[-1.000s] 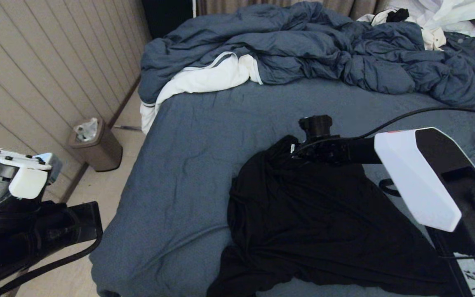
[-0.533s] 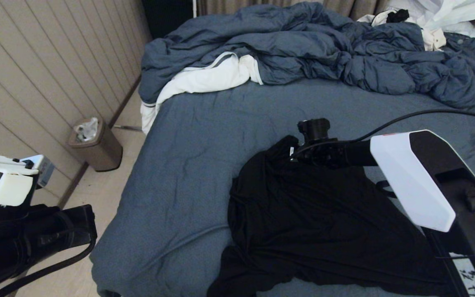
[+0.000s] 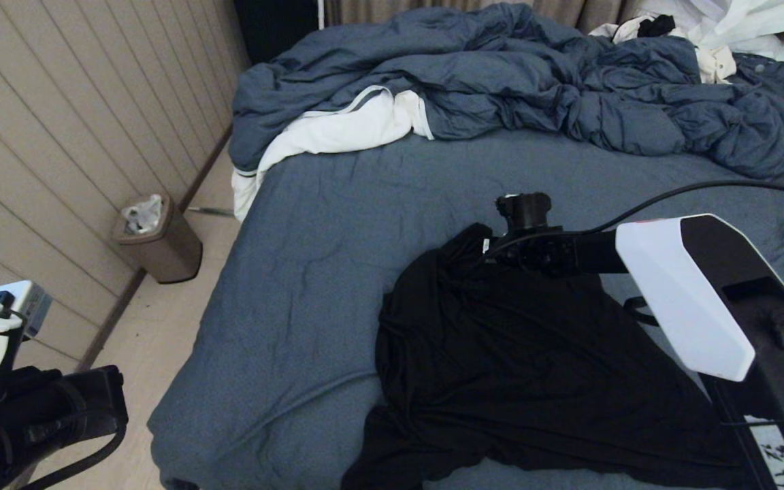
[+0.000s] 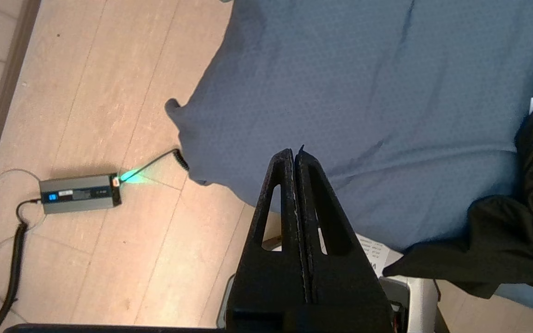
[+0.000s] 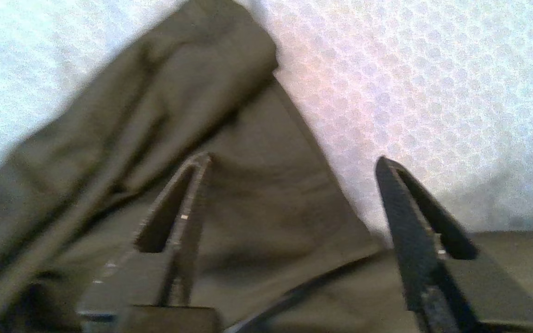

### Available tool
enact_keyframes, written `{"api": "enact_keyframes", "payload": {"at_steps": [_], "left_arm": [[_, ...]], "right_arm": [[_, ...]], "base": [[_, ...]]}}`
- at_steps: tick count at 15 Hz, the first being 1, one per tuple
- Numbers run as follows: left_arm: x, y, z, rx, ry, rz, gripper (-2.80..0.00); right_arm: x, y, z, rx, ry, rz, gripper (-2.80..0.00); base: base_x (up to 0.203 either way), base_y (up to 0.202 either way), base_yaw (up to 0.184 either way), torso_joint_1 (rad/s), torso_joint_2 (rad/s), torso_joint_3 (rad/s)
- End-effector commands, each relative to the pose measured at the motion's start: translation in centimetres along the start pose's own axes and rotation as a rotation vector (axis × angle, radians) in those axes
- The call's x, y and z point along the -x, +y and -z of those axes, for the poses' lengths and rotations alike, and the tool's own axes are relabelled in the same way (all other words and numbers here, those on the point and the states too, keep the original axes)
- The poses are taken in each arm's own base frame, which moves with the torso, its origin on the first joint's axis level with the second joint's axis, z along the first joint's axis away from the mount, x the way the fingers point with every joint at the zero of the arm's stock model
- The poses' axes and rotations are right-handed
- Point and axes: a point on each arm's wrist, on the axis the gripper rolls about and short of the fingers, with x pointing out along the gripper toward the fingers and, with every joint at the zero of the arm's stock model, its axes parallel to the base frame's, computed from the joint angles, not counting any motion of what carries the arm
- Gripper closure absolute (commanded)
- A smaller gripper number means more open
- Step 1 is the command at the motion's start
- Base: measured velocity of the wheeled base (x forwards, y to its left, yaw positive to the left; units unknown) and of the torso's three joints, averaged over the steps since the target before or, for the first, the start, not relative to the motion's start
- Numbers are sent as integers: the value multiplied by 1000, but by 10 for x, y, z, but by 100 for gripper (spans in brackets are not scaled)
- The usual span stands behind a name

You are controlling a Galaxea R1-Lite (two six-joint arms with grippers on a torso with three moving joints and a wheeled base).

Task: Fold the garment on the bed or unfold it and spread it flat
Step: Unford the black T-shirt

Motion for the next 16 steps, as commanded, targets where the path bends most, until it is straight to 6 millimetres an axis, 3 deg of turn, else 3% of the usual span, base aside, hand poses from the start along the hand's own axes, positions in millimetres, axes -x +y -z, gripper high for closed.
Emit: {"api": "enact_keyframes", "payload": {"at_steps": [1,3,4,9,12,16], "left_arm": [[4,2,0,8,-9,4,0],[3,2,1,6,-4,3,0],[2,2,1,6,-2,4,0],[4,3,1,8,-4,5,0],[7,5,2,8,-3,5,0],[13,13,8,18,7,2,0]], "right_arm": [[-9,1,12,12,23,3,-280],[-16,1,21,25,32,5,-280],[-17,1,22,28,35,4,0],[-12,14,15,29,-36,-12,0],[1,45,11,27,-126,5,0],[38,80,-15,2,-250,-4,0]], "base": [[0,0,0,0,0,0],[0,0,0,0,0,0],[0,0,0,0,0,0],[0,0,0,0,0,0],[0,0,0,0,0,0],[0,0,0,0,0,0]]}}
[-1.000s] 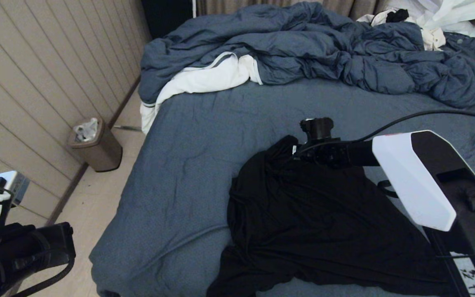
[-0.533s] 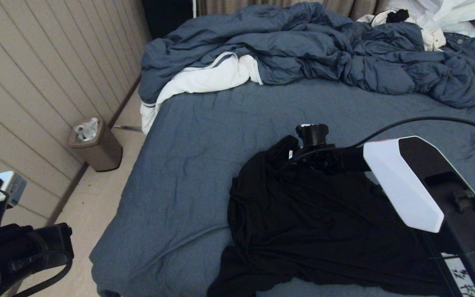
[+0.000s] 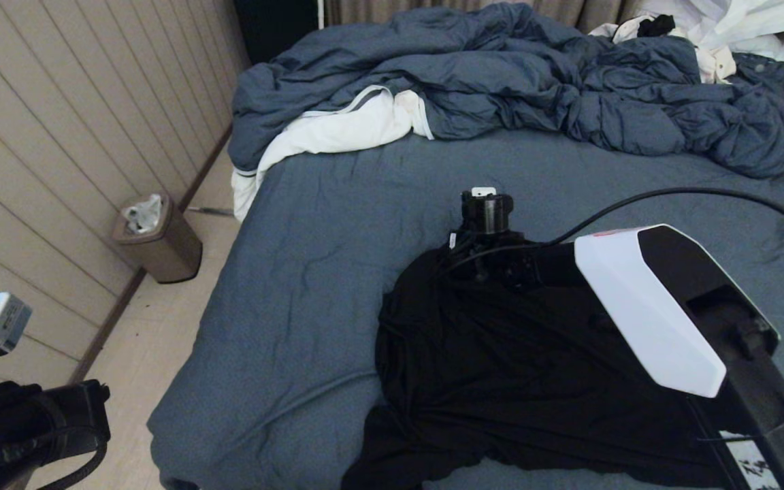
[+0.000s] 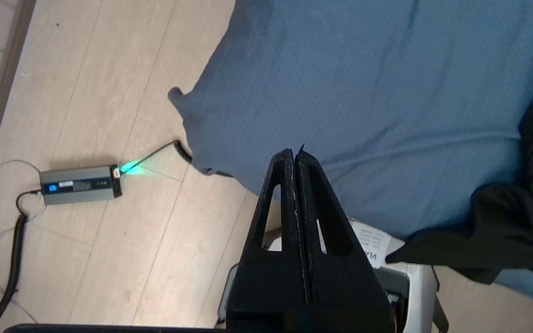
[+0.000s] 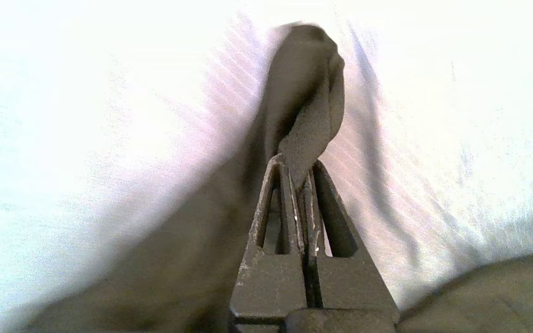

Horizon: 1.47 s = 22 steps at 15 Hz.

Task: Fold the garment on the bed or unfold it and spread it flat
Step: Unford the black T-shirt

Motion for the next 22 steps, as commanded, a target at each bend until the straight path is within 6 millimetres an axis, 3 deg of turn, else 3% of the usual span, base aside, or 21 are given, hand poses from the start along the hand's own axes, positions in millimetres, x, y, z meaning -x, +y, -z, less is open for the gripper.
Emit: {"api": "enact_keyframes", "payload": {"at_steps": [1,10,17,22], "left_arm": [[4,5,5,9,-6,0,0],[15,18,14,50,-1,-1,0],[24,26,18,95,-3,2,0],[24,28,22,95,5,0,0]], "right_arm": [[23,18,-25,-26,-68,-10,0],[96,87,-58,-58,-162,-160,0],[136,129,-48,-19,-132,-327,0],[197,123,-85,-31,-158,-451,0]], "base": [[0,0,0,0,0,0],[0,0,0,0,0,0],[0,0,0,0,0,0],[0,0,0,0,0,0]]}}
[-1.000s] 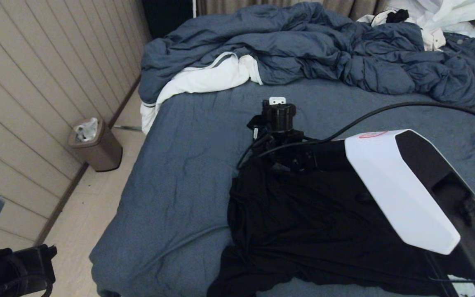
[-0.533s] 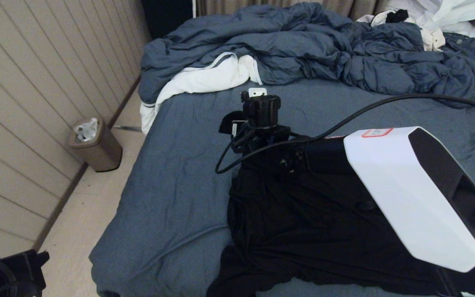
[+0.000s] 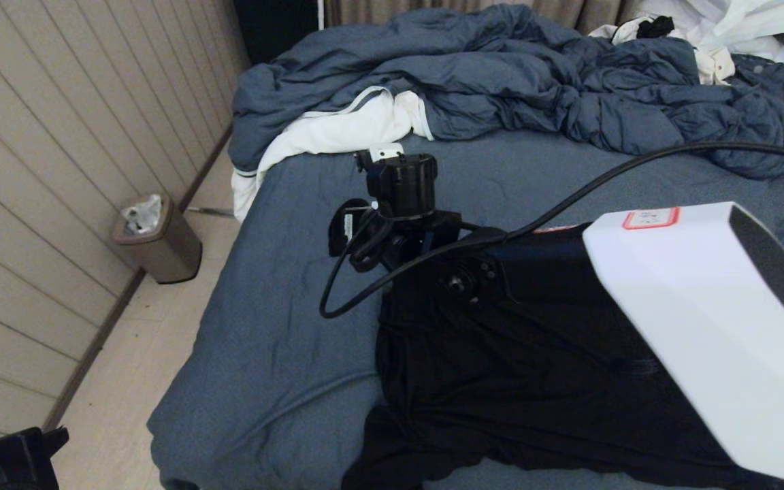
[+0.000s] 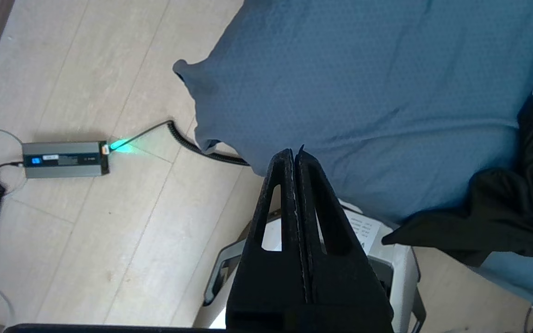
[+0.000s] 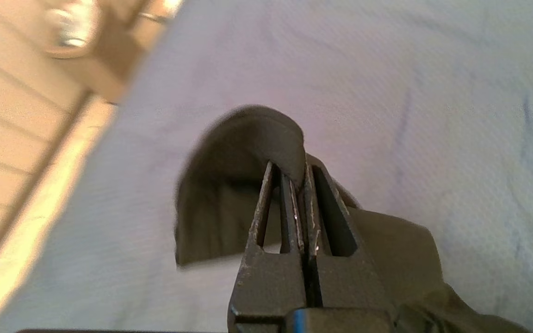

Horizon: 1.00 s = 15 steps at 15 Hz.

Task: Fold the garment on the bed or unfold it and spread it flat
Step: Unford the black T-shirt

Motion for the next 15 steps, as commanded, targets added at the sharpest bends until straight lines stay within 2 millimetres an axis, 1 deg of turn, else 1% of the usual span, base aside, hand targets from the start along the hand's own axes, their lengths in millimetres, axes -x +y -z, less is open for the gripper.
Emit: {"api": "enact_keyframes", "payload": {"at_steps": [1,3,5,7,9,11,13,14,15], "left_arm": [[0,0,0,6,0,-3,0],[0,0,1,11,13,11,0],[-1,0,1,11,18,10,0],[-1,-1,1,11,22,16,0],[-1,0,2,12,23,15,0],[0,1,3,13,22,16,0],[1,2,2,22,16,18,0],[3,2,1,28,7,23,0],[4,3,1,32,1,25,0]], "right_arm": [[34,1,-41,-32,-66,-45,0],[49,-7,-62,-50,-105,-46,0],[62,-19,-79,-63,-137,-40,0],[71,-31,-88,-68,-148,-38,0],[64,-40,-86,-67,-143,-25,0],[50,-43,-76,-60,-123,-29,0],[26,-46,-62,-54,-109,-7,0],[12,-52,-58,-53,-114,14,0],[-2,-64,-58,-55,-132,45,0]], "base": [[0,0,0,0,0,0],[0,0,0,0,0,0],[0,0,0,0,0,0],[0,0,0,0,0,0],[0,0,0,0,0,0],[0,0,0,0,0,0],[0,0,0,0,0,0],[0,0,0,0,0,0],[0,0,0,0,0,0]]}}
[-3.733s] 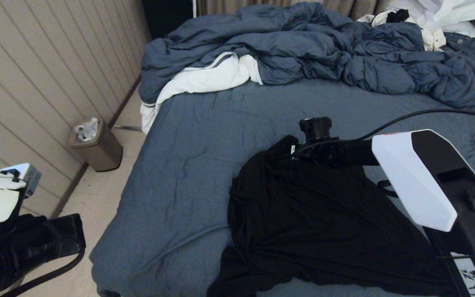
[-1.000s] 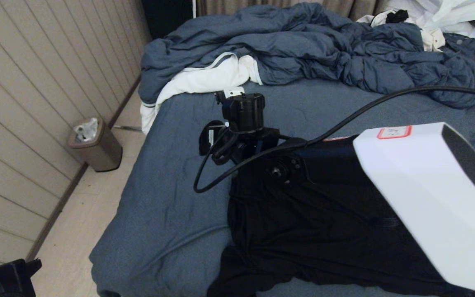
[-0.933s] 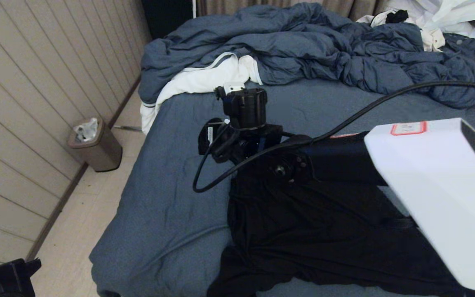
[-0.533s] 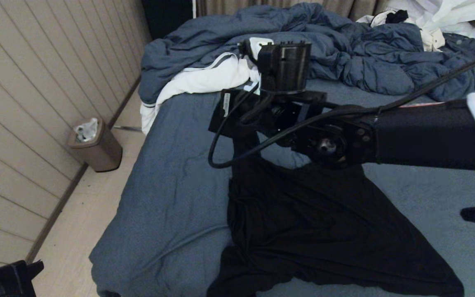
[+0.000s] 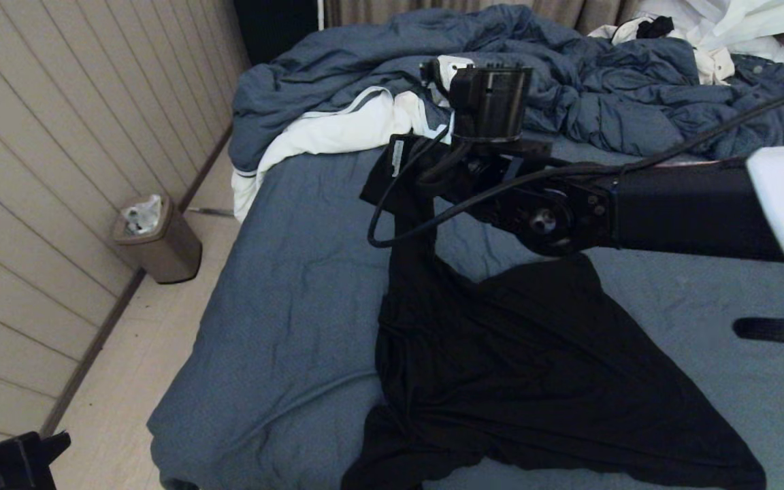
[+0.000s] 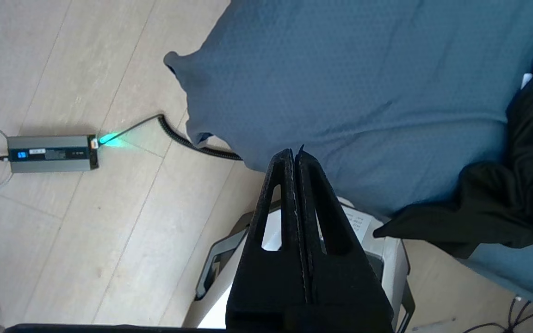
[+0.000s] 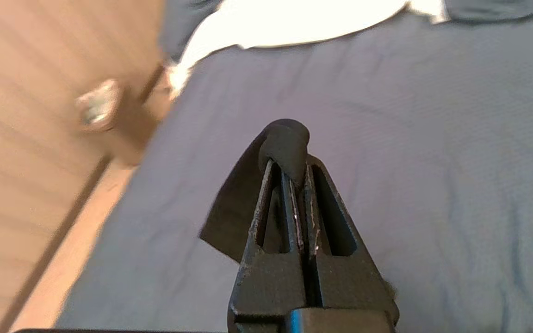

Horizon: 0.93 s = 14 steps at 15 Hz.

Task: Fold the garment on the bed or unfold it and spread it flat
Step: Unford the black T-shirt

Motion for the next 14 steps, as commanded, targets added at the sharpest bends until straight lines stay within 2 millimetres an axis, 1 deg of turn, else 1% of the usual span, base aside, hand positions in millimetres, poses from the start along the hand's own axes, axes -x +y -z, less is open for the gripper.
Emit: {"api": "enact_keyframes", "payload": {"at_steps": [1,3,5,7,10,11,12,14], "left_arm": [[3,1,-1,14,-15,6,0],[3,1,-1,13,-14,6,0],[3,0,-2,14,-17,9,0],[3,0,-3,13,-16,8,0],[2,-1,-3,12,-14,6,0],[2,-1,-4,14,-17,6,0],[2,-1,-4,13,-17,7,0],[3,-1,-4,16,-21,7,0]], "right_arm": [[-40,-27,30,29,20,71,0],[-56,-39,56,65,63,70,0],[-69,-57,75,77,81,97,0],[-77,-74,86,85,96,126,0],[-86,-93,101,91,127,144,0],[-87,-94,105,92,134,145,-280],[-88,-98,108,94,139,151,-280],[-88,-105,104,98,132,157,-280]], "base": [[0,0,0,0,0,0],[0,0,0,0,0,0],[0,0,0,0,0,0],[0,0,0,0,0,0],[0,0,0,0,0,0],[0,0,0,0,0,0],[0,0,0,0,0,0],[0,0,0,0,0,0]]}}
